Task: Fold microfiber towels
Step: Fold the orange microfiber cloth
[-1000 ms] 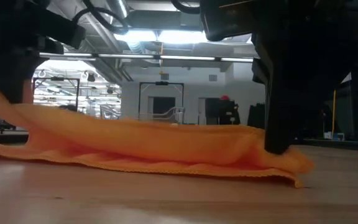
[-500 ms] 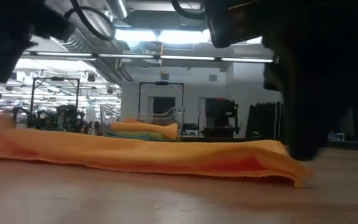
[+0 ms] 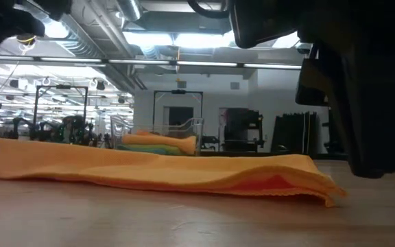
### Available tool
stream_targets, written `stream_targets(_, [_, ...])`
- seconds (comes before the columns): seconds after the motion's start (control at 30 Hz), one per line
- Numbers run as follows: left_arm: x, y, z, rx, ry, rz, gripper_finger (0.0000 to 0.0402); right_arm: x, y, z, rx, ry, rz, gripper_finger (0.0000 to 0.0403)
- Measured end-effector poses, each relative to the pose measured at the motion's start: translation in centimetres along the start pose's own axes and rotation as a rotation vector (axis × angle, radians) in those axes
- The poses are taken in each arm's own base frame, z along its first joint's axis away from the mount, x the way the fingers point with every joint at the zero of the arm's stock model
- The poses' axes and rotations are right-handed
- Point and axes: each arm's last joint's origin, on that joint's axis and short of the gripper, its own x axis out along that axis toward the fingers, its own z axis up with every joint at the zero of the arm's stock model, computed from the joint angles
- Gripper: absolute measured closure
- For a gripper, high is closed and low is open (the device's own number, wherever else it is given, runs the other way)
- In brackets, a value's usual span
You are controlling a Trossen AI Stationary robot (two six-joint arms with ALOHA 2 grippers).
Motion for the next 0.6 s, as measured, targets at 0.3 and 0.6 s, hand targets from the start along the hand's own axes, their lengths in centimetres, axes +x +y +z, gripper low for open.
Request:
stream_targets(0.3, [-3.2, 2.0, -3.6, -0.025, -0.018, -0.071, 0.0278, 0.0, 0.5, 0.2, -0.005, 0.01, 0.069, 0.034])
stream_targets(0.6, [-6.2, 6.3, -7.4, -0.253, -0.43, -0.284, 0.0278, -0.1, 0.7, 0.4, 0.01, -0.013, 0.092, 0.034])
